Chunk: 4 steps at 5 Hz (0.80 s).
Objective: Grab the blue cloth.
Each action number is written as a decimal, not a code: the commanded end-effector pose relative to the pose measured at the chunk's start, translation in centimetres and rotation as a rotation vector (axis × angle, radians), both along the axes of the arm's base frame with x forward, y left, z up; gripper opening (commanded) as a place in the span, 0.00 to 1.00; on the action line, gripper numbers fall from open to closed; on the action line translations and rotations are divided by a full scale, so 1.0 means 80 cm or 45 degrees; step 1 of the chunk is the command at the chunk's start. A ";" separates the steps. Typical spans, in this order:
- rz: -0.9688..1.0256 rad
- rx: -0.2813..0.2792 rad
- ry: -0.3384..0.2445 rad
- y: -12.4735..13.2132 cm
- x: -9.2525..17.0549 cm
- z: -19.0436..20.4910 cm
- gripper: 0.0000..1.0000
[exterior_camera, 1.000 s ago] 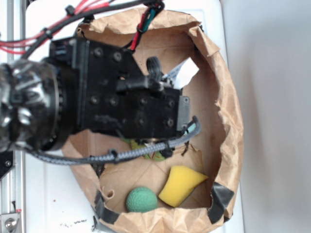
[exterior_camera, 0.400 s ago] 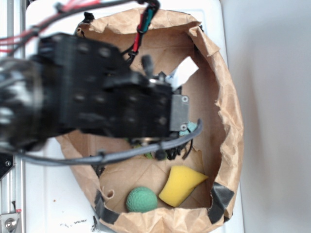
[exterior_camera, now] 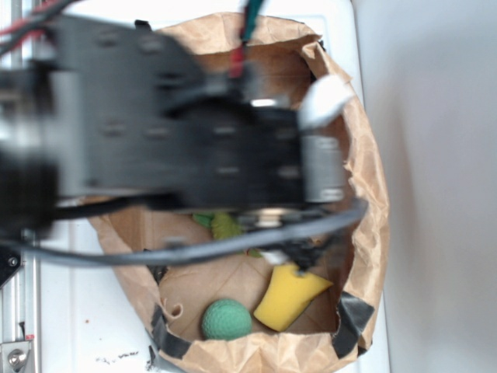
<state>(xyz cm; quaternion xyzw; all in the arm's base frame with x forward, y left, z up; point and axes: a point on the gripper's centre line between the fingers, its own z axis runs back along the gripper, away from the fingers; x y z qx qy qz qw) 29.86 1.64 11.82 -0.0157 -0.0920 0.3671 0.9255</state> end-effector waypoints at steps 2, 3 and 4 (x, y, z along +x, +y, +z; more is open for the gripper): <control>0.005 -0.013 -0.142 0.005 0.024 -0.009 1.00; -0.008 0.023 -0.161 0.005 0.026 -0.022 1.00; 0.018 0.106 -0.167 0.008 0.026 -0.041 1.00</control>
